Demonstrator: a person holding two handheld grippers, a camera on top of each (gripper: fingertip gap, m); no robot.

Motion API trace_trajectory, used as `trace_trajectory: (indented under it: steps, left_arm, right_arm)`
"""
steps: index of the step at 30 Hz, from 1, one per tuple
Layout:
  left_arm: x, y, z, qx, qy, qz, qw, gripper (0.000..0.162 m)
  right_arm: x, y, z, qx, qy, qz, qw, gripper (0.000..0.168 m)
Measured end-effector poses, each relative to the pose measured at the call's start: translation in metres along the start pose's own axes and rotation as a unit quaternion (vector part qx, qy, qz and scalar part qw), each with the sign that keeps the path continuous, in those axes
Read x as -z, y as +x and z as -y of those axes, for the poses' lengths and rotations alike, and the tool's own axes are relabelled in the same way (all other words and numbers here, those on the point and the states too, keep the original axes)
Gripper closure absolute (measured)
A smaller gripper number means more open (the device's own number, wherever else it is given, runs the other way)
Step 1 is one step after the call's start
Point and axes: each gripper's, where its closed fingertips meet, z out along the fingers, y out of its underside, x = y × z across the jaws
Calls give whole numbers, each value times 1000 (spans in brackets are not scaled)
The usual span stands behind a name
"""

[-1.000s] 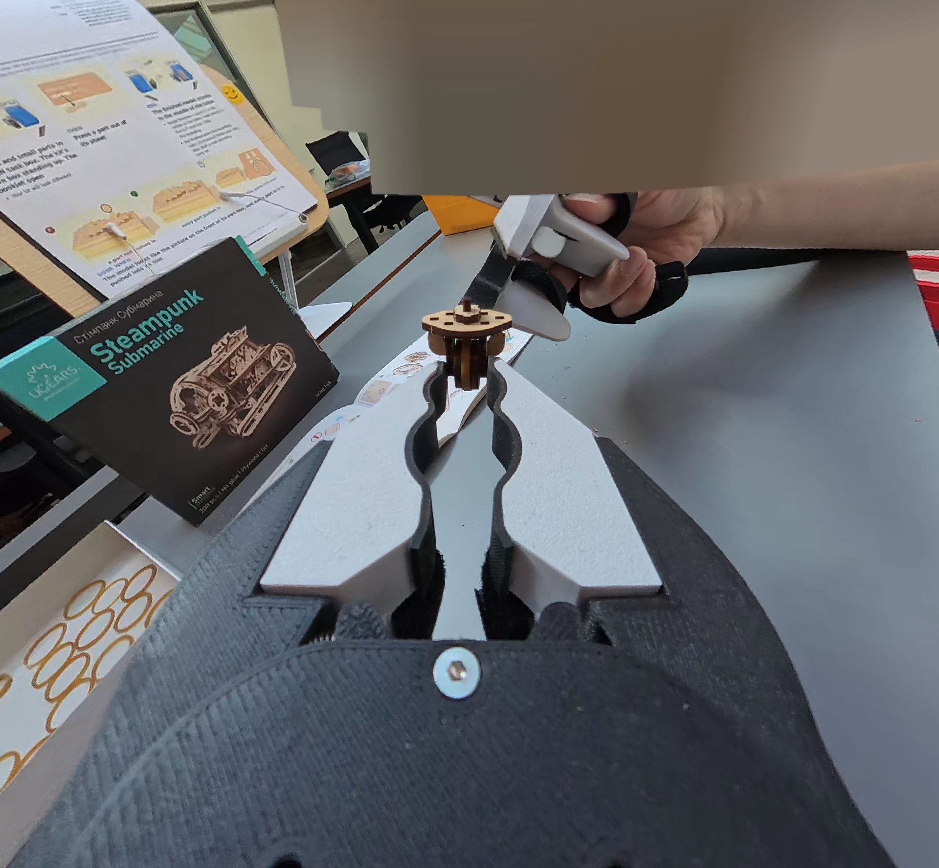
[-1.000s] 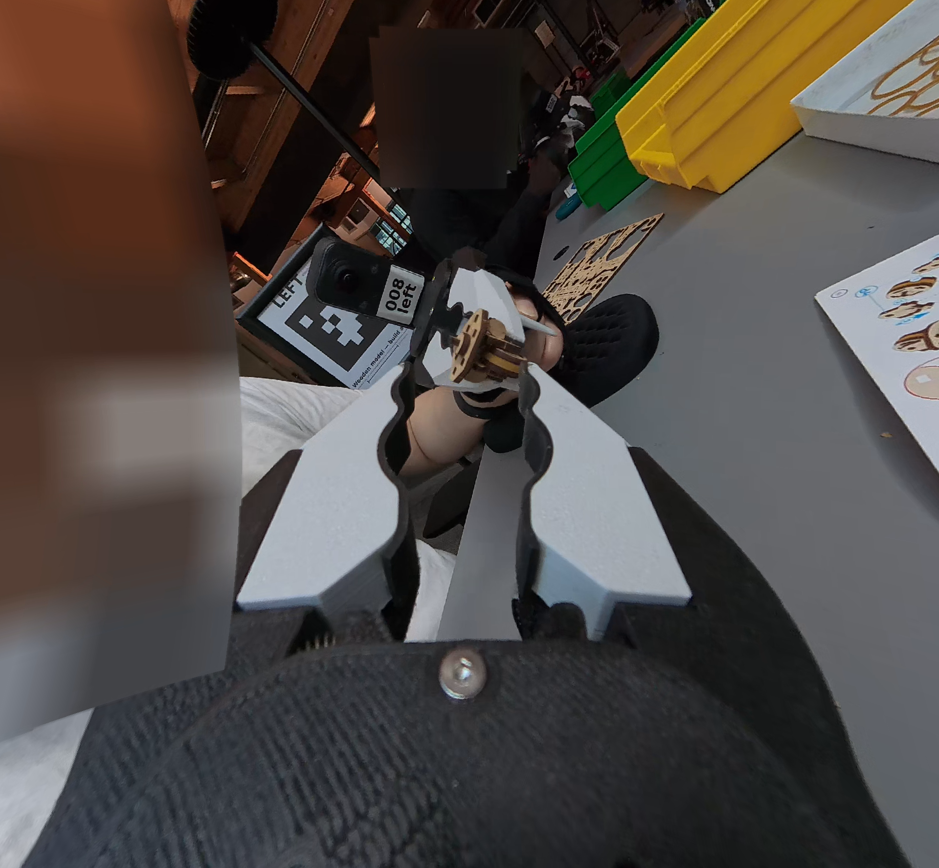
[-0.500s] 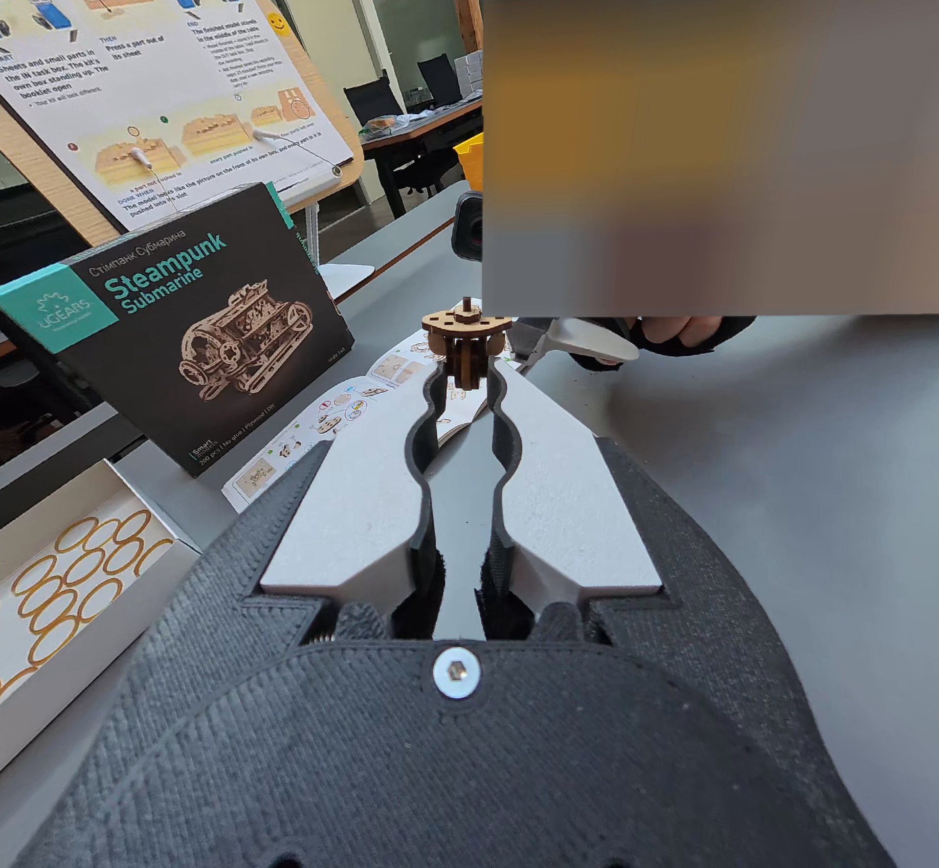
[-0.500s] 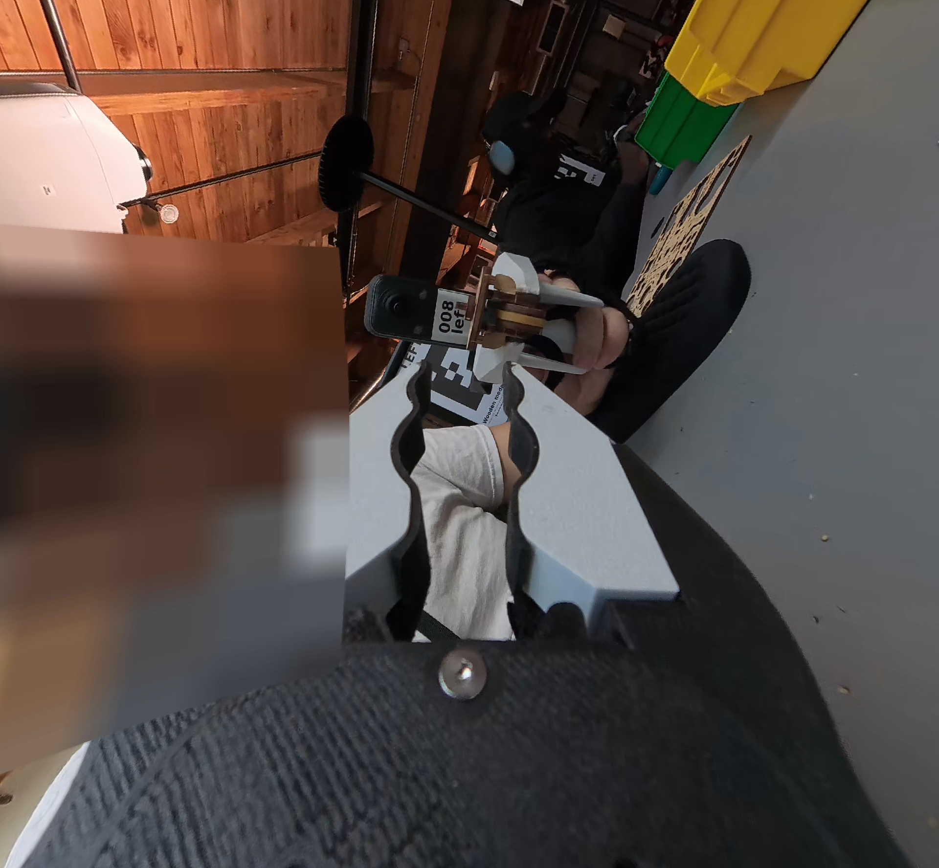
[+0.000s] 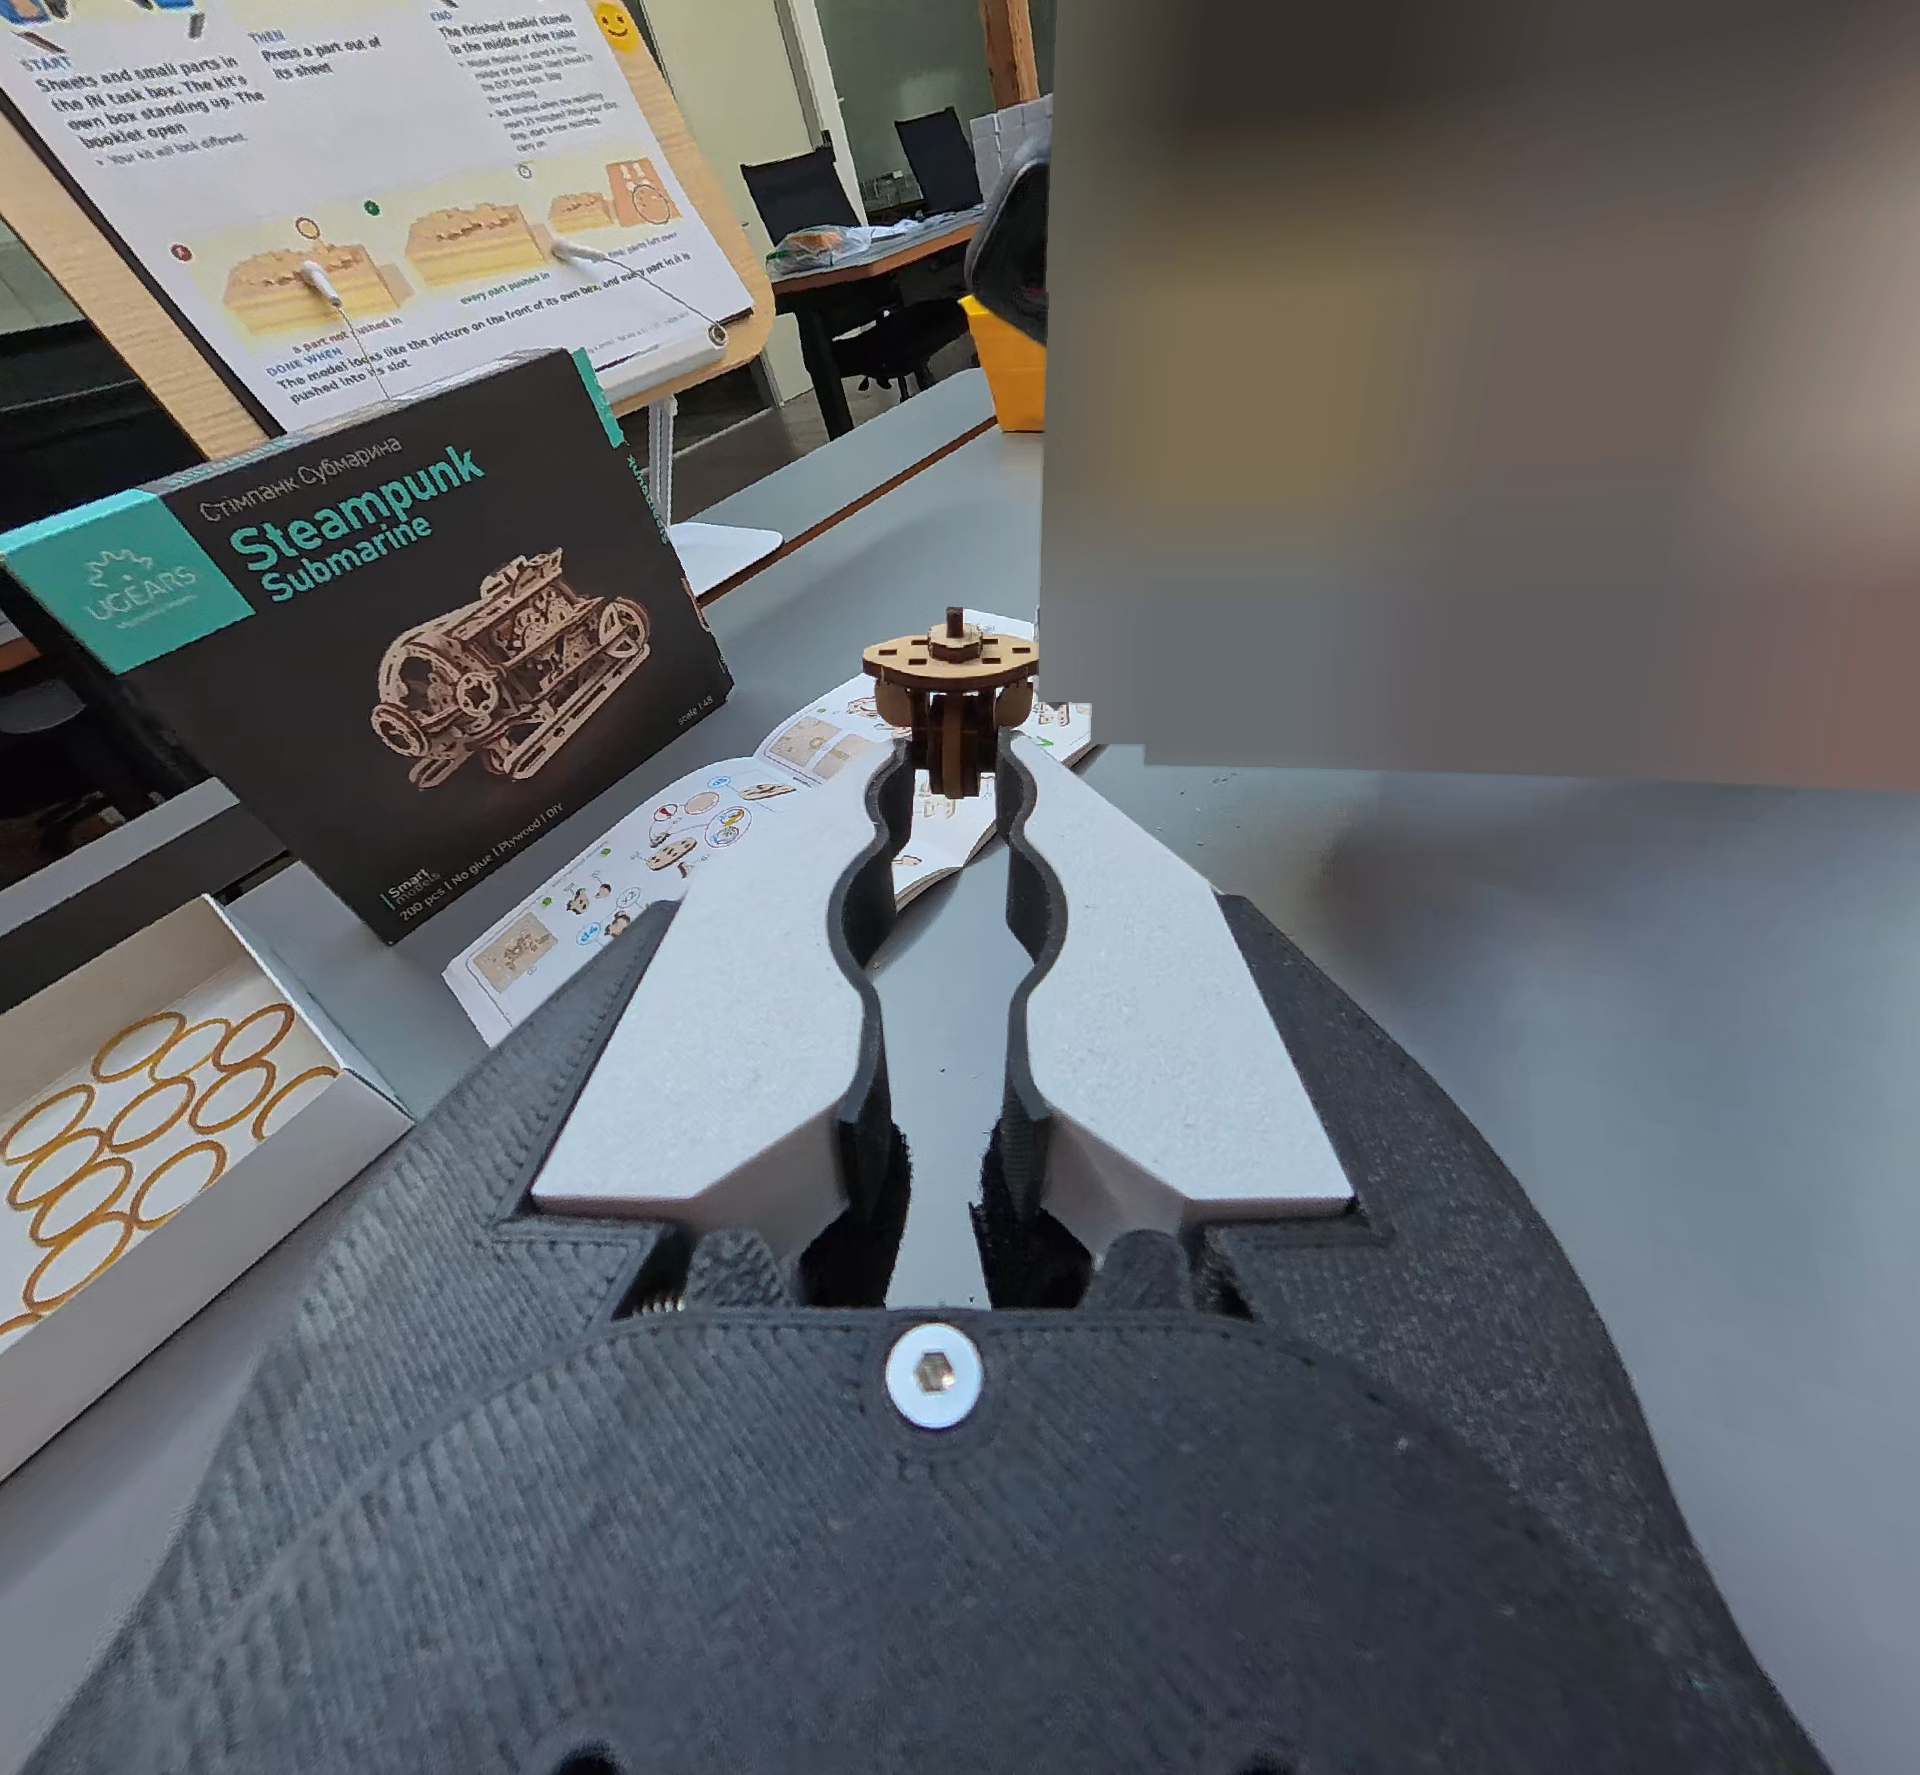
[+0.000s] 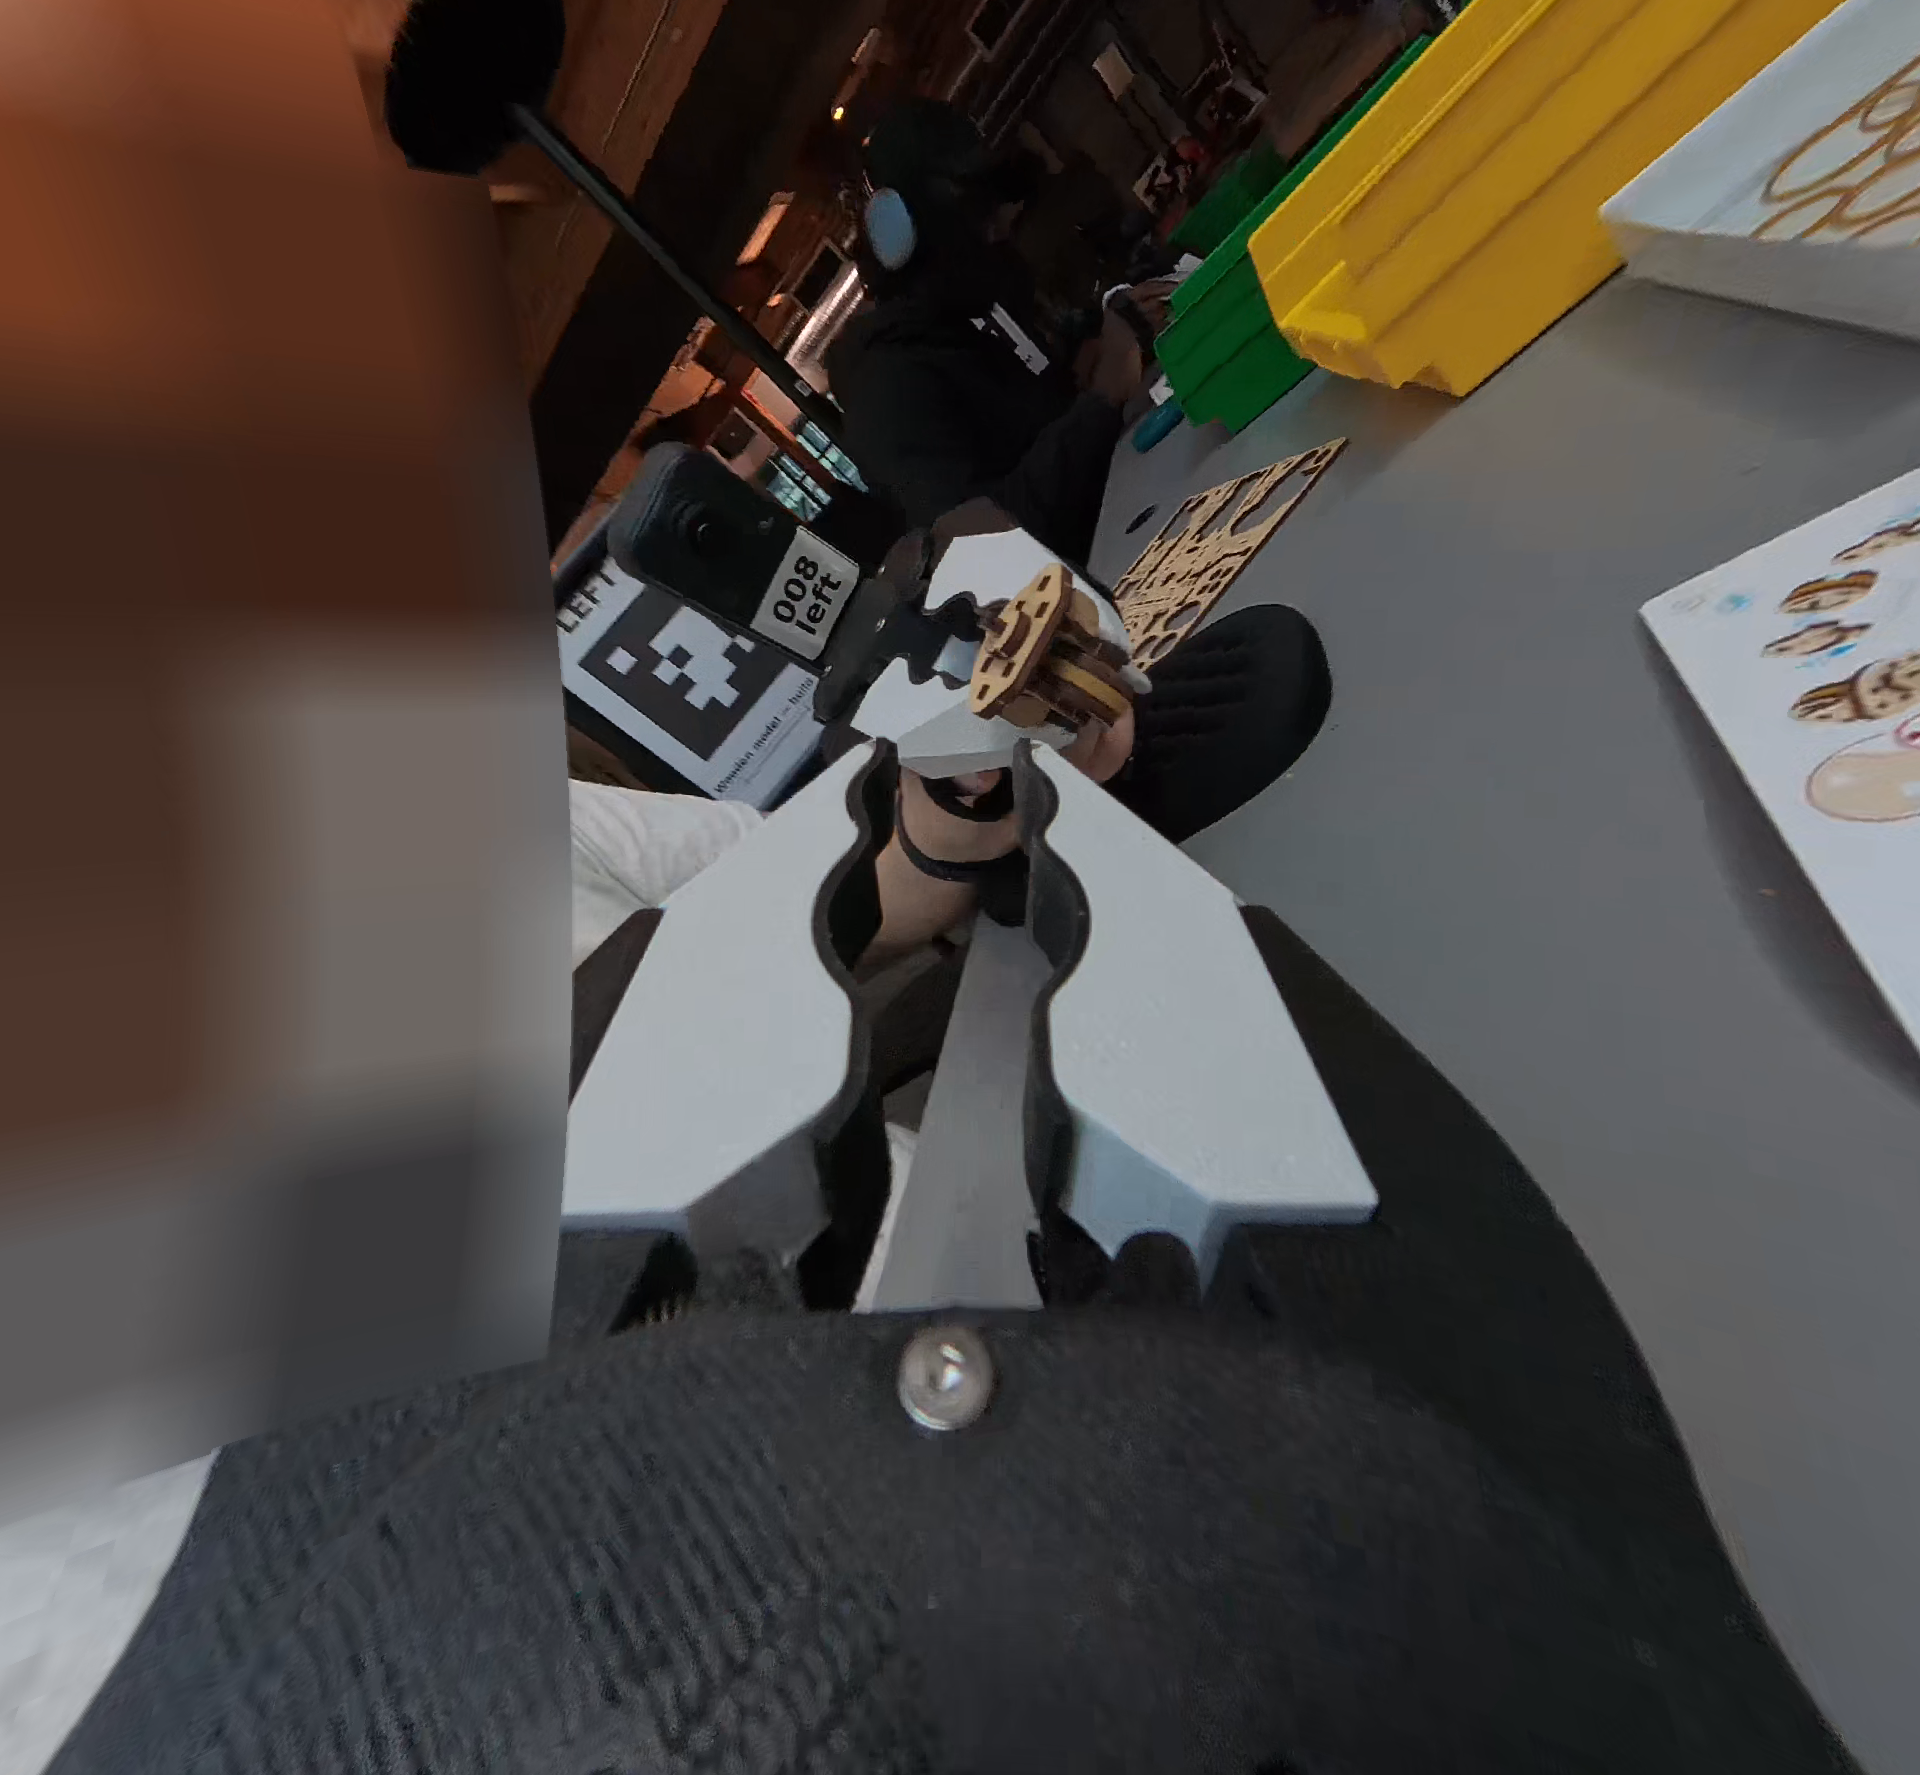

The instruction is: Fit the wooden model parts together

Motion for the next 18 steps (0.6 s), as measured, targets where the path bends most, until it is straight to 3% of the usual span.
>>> trace_trajectory:
  steps: [1, 4, 7, 11, 18]
  left_arm:
    - [0, 0, 0, 9, 1, 1, 1000, 149]
    - [-1, -7, 0, 21, -6, 27, 999, 149]
    - [-2, -13, 2, 54, -4, 45, 998, 149]
    - [-8, -14, 4, 82, 1, 61, 995, 149]
    - [-20, -11, 8, 93, 10, 87, 992, 149]
  right_arm:
    - [0, 1, 2, 59, -3, -31, 998, 146]
    - [2, 4, 11, 208, 7, -125, 970, 152]
    - [3, 7, 16, 286, 8, -189, 939, 155]
    - [6, 18, 19, 295, 21, -238, 925, 155]
    - [10, 15, 26, 309, 46, -254, 915, 161]
